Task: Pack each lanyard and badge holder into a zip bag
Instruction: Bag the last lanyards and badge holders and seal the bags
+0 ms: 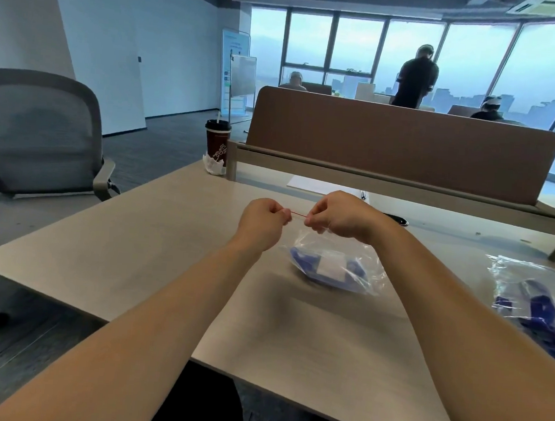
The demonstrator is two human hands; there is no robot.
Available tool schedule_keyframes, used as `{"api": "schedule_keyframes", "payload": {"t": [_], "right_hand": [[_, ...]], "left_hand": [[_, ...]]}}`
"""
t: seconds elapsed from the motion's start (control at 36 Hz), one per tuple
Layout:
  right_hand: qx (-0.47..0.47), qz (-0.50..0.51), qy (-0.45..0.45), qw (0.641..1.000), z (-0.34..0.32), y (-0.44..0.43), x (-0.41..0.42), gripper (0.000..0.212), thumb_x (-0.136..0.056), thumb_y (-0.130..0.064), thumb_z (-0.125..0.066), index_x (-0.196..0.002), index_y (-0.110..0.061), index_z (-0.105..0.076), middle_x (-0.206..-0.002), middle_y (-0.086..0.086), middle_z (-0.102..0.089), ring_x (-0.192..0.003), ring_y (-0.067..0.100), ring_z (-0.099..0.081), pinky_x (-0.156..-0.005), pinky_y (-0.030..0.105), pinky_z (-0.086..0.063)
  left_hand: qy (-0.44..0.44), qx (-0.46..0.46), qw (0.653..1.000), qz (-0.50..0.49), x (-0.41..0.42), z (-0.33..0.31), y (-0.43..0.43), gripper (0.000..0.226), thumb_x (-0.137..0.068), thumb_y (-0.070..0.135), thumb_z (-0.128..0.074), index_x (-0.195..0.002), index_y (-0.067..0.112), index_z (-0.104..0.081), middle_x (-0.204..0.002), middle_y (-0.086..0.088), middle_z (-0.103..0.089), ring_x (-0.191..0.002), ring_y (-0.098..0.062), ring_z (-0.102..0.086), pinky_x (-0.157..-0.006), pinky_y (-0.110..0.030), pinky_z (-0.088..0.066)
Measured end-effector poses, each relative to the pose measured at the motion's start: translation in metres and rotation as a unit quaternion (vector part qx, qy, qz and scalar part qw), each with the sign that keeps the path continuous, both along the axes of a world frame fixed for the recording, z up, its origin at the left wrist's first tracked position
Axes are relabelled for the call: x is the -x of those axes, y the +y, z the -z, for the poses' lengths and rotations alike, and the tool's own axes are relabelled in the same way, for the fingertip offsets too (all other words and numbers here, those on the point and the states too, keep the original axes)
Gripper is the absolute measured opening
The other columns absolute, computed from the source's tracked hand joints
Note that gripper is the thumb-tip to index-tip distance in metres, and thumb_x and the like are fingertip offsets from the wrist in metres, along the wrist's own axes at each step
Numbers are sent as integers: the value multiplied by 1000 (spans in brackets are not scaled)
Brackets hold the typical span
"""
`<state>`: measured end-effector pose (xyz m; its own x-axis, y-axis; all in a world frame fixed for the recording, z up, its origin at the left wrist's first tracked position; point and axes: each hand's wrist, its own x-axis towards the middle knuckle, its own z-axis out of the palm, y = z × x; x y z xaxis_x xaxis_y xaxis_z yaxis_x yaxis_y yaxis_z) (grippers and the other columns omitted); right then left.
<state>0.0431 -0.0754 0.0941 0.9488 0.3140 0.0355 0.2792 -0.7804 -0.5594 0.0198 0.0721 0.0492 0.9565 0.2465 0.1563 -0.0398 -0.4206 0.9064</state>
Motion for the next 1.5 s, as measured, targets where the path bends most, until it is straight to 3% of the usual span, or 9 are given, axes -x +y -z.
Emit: {"api": "schedule_keyframes", "payload": {"t": [0.19,0.36,0.56,0.69,0.83,1.0,1.17,1.33,1.5], "right_hand": [[46,7,3,999,-1,-22,7,14,-93,-14,-67,-101,-8,-76,-86,-1,-70,-82,17,-66,-78,27,-55],[47,-1,-1,999,-2,-27,10,11,-93,-15,-68,-100,-12,-75,-86,-3,-69,-81,15,-64,-72,22,-50],[41,-5,-10,999,-2,-27,12,8,-92,-15,-69,-97,-12,-75,-84,-4,-68,-77,12,-62,-65,18,-46],[13,18,7,1000,0,-36,11,14,-92,-16,-70,-102,-8,-76,-86,1,-71,-80,16,-66,-75,25,-51],[2,47,17,999,-2,-52,11,15,-91,-18,-71,-100,-8,-77,-81,-1,-71,-76,13,-65,-65,21,-48],[-6,73,14,997,-8,-73,16,13,-92,-17,-70,-97,-8,-77,-87,4,-73,-82,17,-66,-70,25,-48],[-33,109,3,993,-7,-95,24,9,-92,-16,-69,-94,-11,-76,-89,5,-72,-83,16,-65,-63,20,-46],[-61,140,-8,988,-1,-109,34,11,-94,-19,-67,-95,-11,-74,-91,6,-71,-86,18,-64,-74,28,-47],[-156,171,-37,972,-1,-125,43,15,-94,-20,-67,-94,-8,-75,-90,7,-73,-81,15,-63,-74,30,-48]], "left_hand": [[21,-5,998,60,5,-1,-4,16,-99,17,-55,-96,8,-68,-86,-8,-64,-76,-20,-58,-74,-28,-53],[67,-35,994,78,3,-8,-12,27,-88,40,-70,-100,16,-67,-91,-5,-67,-82,-22,-65,-82,-35,-60],[48,-65,991,103,2,-7,-20,13,-93,26,-66,-97,15,-72,-85,-1,-66,-76,-16,-58,-74,-27,-53],[22,-43,995,92,1,-5,-29,6,-94,16,-65,-92,15,-71,-87,-3,-66,-77,-16,-57,-77,-28,-51],[18,-15,998,60,-4,-3,-32,9,-95,14,-63,-99,13,-71,-94,-5,-67,-82,-17,-58,-85,-30,-53],[10,23,999,38,-8,-7,-26,8,-96,16,-62,-98,14,-69,-95,-5,-67,-82,-16,-58,-80,-27,-49],[14,38,999,22,-5,-14,-26,11,-95,20,-63,-101,13,-69,-95,-6,-67,-85,-18,-59,-89,-33,-51],[13,58,998,22,2,-17,-29,16,-96,22,-62,-103,9,-69,-95,-9,-66,-84,-19,-58,-87,-32,-51],[-4,88,995,37,5,-22,-31,14,-94,20,-66,-82,11,-69,-79,-8,-65,-78,-21,-58,-81,-34,-53]]}}
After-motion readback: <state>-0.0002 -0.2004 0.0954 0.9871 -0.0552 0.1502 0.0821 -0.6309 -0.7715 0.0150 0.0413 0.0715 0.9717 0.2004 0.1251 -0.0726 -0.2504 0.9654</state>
